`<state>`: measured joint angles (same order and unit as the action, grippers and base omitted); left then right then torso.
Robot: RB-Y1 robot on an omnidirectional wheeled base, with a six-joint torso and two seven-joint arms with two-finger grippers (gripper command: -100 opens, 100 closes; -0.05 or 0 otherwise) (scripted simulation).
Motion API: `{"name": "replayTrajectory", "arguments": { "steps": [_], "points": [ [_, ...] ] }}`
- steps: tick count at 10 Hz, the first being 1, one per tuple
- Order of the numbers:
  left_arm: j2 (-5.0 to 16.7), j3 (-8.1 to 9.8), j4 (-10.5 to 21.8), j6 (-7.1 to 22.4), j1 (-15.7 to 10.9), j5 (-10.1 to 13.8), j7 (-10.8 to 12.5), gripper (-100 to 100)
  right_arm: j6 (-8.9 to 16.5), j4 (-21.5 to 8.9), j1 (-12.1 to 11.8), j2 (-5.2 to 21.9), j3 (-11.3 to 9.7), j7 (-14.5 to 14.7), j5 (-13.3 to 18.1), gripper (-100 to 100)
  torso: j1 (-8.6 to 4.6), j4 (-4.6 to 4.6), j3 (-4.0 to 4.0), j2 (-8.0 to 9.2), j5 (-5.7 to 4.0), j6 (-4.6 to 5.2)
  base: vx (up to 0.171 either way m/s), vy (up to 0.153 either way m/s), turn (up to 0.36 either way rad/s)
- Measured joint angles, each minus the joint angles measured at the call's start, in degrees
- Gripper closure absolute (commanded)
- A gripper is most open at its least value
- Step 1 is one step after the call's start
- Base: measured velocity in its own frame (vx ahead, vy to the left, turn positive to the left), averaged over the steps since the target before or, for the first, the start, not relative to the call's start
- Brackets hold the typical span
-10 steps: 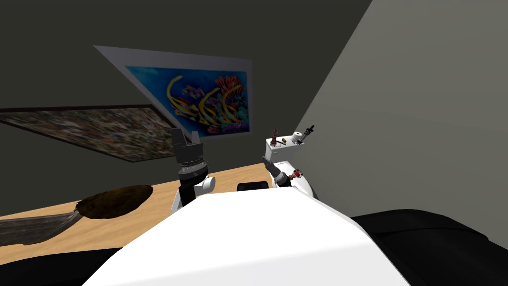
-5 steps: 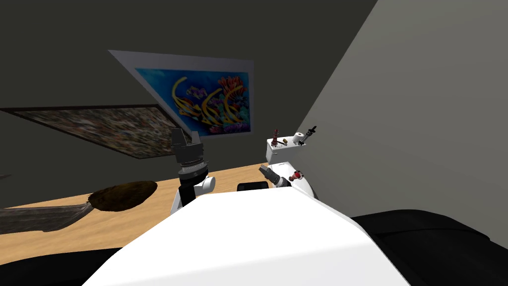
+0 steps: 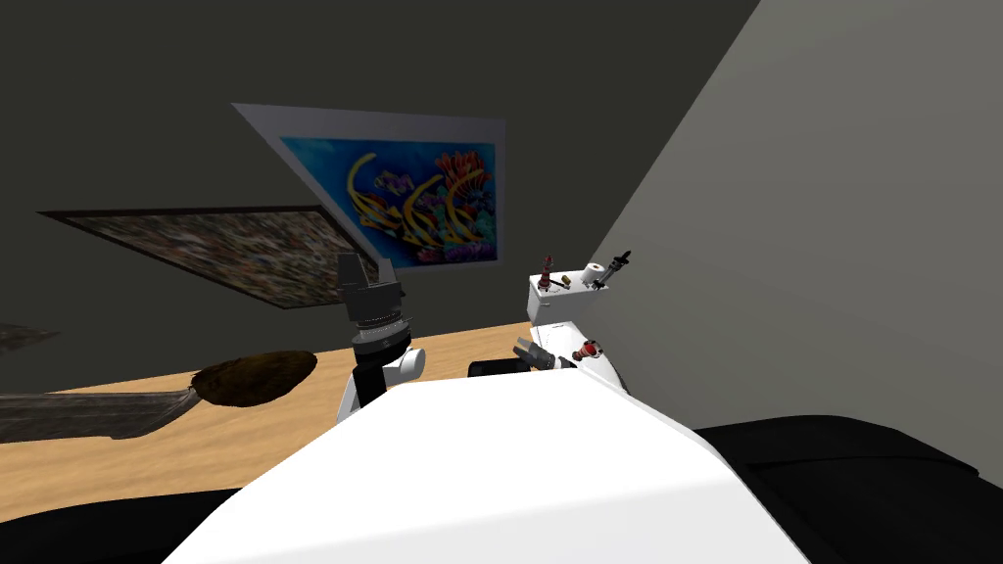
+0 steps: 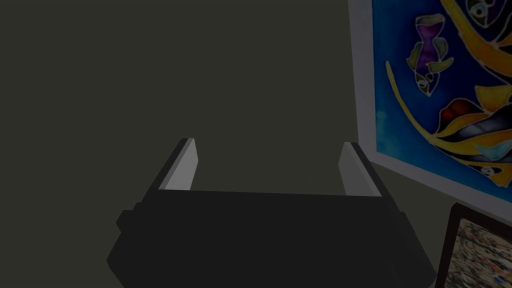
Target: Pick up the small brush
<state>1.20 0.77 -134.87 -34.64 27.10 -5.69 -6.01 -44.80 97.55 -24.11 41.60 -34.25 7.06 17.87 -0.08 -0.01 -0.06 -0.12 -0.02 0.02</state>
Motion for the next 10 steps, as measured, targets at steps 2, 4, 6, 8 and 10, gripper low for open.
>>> {"name": "replayTrajectory", "arguments": {
  "steps": [2,4,6,8,10],
  "points": [
    [0.0,0.00,0.0,0.0,0.0,0.0,0.0,0,-1.6,-3.6,1.2,2.8,-2.2,0.5,1.6,-100,0.01,-0.01,-0.03,-0.05,0.00,0.00,0.022,-0.003,0.017],
    [0.0,0.00,0.0,0.0,0.0,0.0,0.0,0,-2.4,-6.9,2.7,5.1,-3.4,0.2,2.5,-100,0.04,0.00,-0.02,-0.04,0.01,-0.02,0.031,0.002,0.078],
    [0.0,0.00,0.0,0.0,0.0,0.0,0.0,0,-4.4,-11.0,3.2,8.1,-5.2,1.2,4.0,-100,0.04,-0.02,-0.05,-0.09,0.01,-0.01,0.048,0.003,0.068],
    [0.0,0.00,0.0,0.0,0.0,0.0,0.0,0,-5.0,-13.5,4.5,11.9,-7.1,1.2,5.5,-100,0.07,-0.04,-0.11,-0.21,0.02,-0.02,0.073,0.009,0.067],
    [0.0,0.00,0.0,0.0,0.0,0.0,0.0,0,-5.1,-15.1,5.0,14.3,-7.9,1.2,6.3,-100,0.04,-0.02,-0.05,-0.08,-0.01,0.01,0.013,-0.004,-0.001]
  ]
}}
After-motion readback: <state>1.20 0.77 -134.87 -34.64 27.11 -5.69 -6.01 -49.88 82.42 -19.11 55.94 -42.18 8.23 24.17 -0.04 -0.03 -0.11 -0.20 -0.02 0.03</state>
